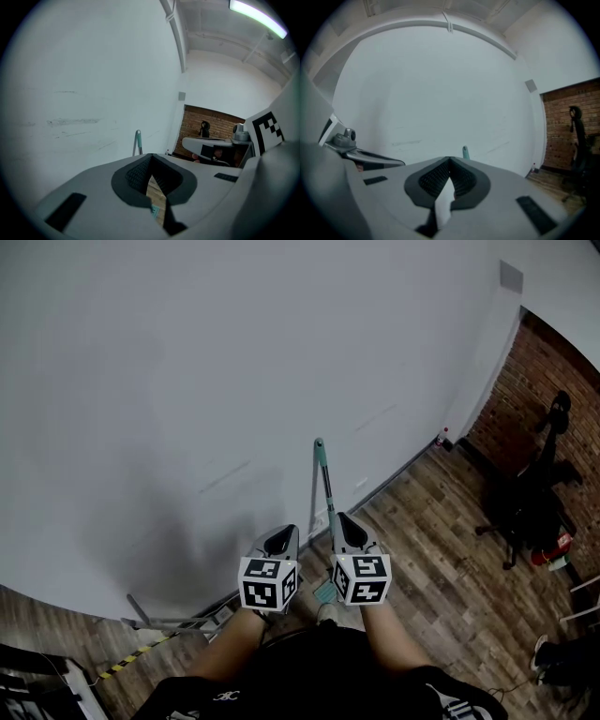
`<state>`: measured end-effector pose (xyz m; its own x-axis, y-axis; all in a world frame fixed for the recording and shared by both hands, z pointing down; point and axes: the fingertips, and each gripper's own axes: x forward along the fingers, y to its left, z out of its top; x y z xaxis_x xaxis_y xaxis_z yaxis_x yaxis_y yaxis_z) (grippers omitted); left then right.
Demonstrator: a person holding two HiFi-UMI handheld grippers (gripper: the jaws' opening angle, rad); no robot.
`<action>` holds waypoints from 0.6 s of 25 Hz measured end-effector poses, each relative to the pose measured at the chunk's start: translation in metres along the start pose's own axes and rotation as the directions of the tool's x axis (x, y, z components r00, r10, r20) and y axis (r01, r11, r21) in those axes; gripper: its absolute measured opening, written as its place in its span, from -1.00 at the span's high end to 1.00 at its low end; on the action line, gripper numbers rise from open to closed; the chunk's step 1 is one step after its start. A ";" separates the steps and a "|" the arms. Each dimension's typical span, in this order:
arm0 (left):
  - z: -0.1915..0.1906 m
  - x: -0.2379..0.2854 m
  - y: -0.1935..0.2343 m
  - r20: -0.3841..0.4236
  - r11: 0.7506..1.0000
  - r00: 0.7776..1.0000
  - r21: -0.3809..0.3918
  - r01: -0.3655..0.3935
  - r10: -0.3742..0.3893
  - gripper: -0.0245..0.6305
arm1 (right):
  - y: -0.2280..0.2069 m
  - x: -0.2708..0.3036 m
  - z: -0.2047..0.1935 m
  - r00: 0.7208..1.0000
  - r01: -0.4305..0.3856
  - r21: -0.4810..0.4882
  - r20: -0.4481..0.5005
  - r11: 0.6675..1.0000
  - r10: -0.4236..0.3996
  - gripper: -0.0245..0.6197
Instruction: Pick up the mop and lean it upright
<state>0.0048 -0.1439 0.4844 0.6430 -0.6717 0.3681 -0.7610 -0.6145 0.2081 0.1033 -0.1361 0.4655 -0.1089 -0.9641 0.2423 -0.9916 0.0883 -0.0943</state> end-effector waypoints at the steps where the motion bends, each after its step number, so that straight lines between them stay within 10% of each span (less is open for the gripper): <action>1: 0.001 0.008 0.000 -0.007 1.000 1.000 -0.008 -0.004 0.004 0.93 | -0.006 0.005 0.000 1.000 -0.003 -0.001 -0.006 1.000 0.003 0.89; 15: 0.018 0.090 0.007 -0.049 0.992 0.993 -0.068 -0.109 0.106 0.93 | -0.065 0.088 0.005 0.984 -0.165 -0.065 -0.081 0.984 0.160 0.89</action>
<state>0.0589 -0.2157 0.5022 0.5535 -0.7122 0.4318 -0.8309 -0.5076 0.2280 0.1588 -0.2280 0.4884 -0.2710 -0.9141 0.3014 -0.9624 0.2624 -0.0697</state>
